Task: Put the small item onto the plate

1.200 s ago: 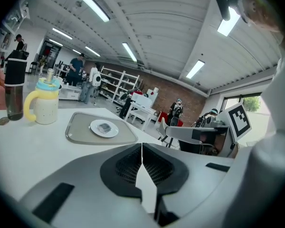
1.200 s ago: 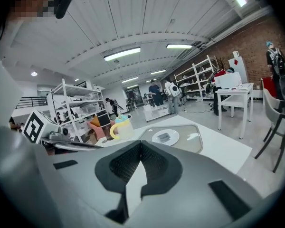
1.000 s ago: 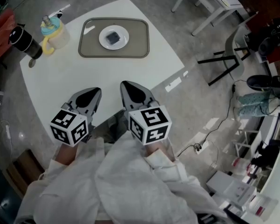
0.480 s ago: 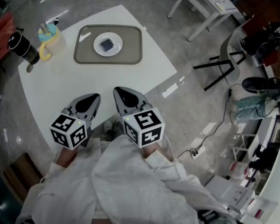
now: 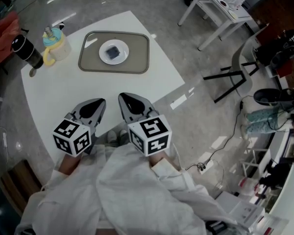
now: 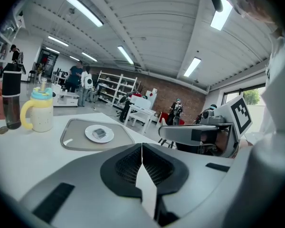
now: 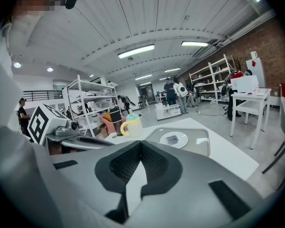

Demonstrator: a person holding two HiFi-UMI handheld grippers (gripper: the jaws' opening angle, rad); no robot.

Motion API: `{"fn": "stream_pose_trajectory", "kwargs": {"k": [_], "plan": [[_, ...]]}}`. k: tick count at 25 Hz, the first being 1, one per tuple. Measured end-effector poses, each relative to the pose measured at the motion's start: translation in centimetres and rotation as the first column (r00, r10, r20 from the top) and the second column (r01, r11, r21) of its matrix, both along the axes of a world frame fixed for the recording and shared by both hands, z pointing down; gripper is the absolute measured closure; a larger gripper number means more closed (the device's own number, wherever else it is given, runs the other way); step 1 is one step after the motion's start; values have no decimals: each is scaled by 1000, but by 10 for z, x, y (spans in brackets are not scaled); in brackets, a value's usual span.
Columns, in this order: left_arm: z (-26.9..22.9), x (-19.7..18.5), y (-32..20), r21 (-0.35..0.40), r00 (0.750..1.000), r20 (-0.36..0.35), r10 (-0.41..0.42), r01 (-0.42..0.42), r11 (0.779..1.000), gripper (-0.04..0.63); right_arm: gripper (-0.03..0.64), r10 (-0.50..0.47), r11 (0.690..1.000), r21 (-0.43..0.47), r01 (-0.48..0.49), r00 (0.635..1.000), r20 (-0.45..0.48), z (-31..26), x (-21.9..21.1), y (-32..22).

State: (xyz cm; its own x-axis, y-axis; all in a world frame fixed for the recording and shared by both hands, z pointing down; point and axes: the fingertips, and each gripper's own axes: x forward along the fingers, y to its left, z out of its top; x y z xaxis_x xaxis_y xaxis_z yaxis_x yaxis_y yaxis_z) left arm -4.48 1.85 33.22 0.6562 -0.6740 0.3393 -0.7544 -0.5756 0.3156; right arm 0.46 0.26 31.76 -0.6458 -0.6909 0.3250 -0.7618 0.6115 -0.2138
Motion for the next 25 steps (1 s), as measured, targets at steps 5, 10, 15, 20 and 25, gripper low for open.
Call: {"fn": "stream_pose_trajectory", "kwargs": {"k": [5, 10, 15, 20, 25], "plan": [[0, 3, -5, 3, 1000, 7, 8, -8, 1000, 583, 601, 0, 1000, 8, 0, 1000, 11, 0, 2, -5], [1, 6, -7, -24, 1000, -19, 22, -22, 999, 583, 601, -27, 1000, 11, 27, 1000, -1, -1, -2, -6], [1, 5, -9, -41, 998, -63, 20, -22, 999, 583, 601, -44, 999, 10, 44, 999, -9, 2, -4, -8], [-1, 6, -12, -51, 997, -78, 19, -23, 998, 583, 601, -56, 998, 12, 57, 998, -36, 4, -5, -9], [4, 9, -11, -50, 999, -34, 34, -35, 998, 583, 601, -71, 997, 15, 72, 996, -47, 4, -6, -10]]}}
